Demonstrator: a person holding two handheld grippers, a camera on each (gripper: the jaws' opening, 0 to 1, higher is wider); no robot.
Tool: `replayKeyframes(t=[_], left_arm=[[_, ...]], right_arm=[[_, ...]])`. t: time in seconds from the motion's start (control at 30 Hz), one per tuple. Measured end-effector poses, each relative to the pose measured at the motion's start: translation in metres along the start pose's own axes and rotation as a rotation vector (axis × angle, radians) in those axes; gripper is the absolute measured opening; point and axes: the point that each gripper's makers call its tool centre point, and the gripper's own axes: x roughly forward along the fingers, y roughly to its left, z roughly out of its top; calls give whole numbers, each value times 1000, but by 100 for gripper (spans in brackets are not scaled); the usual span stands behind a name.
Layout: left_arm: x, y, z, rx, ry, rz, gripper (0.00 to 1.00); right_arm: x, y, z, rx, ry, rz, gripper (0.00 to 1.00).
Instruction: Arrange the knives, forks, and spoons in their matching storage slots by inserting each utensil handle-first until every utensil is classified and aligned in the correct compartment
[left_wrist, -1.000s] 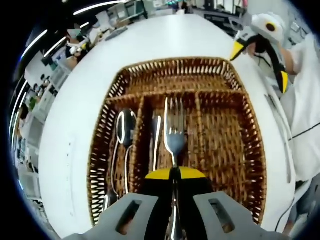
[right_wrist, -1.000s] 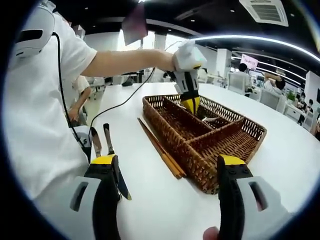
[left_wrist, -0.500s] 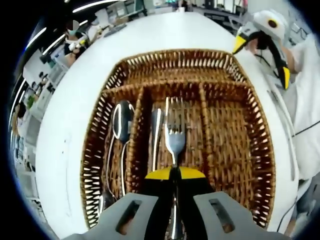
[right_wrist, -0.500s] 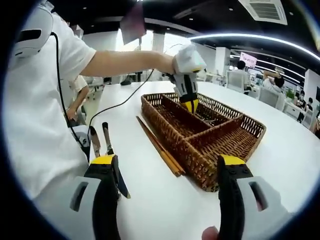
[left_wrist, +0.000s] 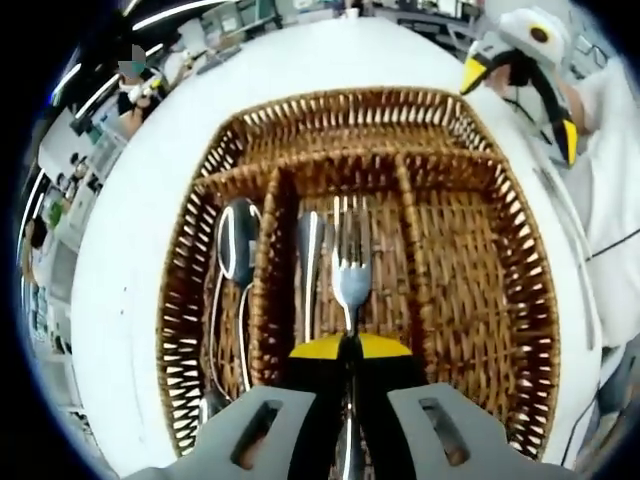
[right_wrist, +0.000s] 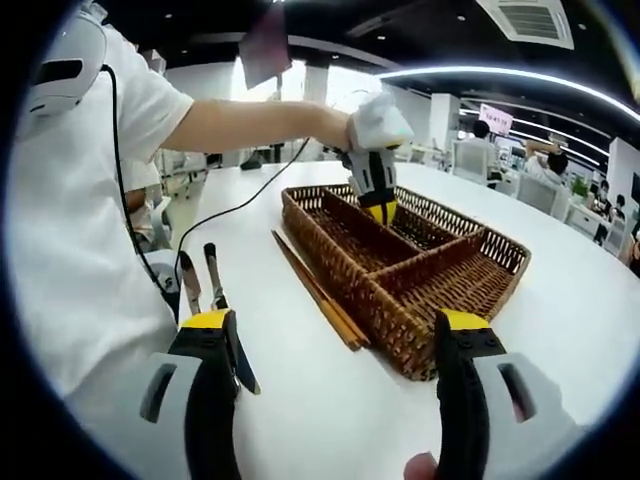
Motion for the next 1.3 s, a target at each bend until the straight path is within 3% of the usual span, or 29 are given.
replayKeyframes(t=[1.3], left_arm=[[-4,4,-1,-73,-26,-19,5]], right_arm=[[2,1,4,-6,-8,14,85]])
